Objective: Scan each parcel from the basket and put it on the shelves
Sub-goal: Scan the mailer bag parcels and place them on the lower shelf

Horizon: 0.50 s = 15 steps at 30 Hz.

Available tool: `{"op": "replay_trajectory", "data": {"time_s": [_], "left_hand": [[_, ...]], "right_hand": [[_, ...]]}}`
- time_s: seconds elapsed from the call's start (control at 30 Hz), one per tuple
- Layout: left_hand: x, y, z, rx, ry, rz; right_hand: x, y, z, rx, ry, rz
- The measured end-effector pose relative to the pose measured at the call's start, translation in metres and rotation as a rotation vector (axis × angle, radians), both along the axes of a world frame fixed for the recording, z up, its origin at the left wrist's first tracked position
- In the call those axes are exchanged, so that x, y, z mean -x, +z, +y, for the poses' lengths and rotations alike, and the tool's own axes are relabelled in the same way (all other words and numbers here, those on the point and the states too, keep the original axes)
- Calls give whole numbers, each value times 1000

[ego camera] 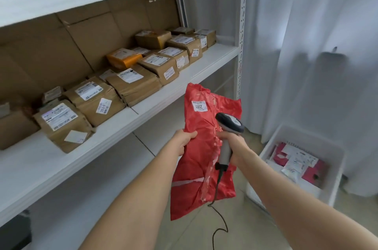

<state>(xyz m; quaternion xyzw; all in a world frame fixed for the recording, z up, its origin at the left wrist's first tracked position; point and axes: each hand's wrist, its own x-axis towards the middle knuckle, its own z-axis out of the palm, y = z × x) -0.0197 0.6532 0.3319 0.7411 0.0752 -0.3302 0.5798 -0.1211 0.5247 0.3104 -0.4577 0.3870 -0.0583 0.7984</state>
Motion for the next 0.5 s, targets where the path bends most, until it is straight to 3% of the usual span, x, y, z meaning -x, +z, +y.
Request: {"op": "replay_trajectory", "data": {"time_s": [0.5], "left_hand": [[0, -92, 152, -196, 207, -49]], "right_hand": [[-15, -45, 125, -175, -20, -36]]}}
